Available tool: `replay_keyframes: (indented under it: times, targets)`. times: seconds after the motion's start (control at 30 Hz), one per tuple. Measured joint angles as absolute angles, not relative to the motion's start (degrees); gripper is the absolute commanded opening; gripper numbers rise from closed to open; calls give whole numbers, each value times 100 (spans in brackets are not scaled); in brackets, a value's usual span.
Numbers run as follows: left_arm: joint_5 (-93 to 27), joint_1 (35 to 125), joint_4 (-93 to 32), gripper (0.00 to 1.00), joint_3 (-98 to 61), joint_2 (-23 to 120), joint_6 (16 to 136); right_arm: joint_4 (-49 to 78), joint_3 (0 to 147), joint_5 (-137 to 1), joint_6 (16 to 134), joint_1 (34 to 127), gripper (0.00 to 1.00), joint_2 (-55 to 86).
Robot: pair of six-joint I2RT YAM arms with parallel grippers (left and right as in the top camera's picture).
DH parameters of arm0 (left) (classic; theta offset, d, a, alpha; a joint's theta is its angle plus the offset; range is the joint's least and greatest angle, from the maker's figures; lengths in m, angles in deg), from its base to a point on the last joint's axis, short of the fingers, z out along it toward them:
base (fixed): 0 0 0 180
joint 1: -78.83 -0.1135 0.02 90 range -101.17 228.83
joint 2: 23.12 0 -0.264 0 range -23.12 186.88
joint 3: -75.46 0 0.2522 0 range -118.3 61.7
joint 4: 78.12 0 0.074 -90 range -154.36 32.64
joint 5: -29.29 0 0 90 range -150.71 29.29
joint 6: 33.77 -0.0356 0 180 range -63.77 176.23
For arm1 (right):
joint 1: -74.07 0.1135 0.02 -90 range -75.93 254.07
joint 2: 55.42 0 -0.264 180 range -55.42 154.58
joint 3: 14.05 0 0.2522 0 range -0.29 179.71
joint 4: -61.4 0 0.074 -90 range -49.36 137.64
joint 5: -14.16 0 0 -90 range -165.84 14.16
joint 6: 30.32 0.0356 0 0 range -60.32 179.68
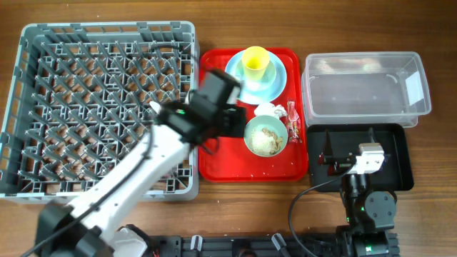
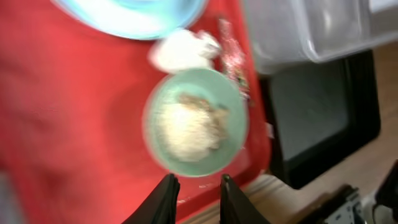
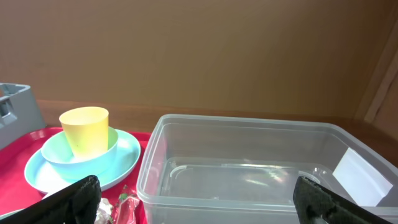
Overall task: Sort waste into correct bins and load items into the dishwasher rack
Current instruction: 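Carry the spoon with the left gripper and place it in the rack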
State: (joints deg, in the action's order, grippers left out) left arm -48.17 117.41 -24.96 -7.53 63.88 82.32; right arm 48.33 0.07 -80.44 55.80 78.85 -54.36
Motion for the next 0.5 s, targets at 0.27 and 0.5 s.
replay_keyframes:
  times: [0.27,0.5]
  targets:
    - [-5331,13107,-3768,23,-723,7612,8356,4831,7,-8044,5580,7885,100,-5436]
    - [-6374,12703,-2354,50,-806,7359,8376,4828,7,-8044,5580,7885,100,-5436]
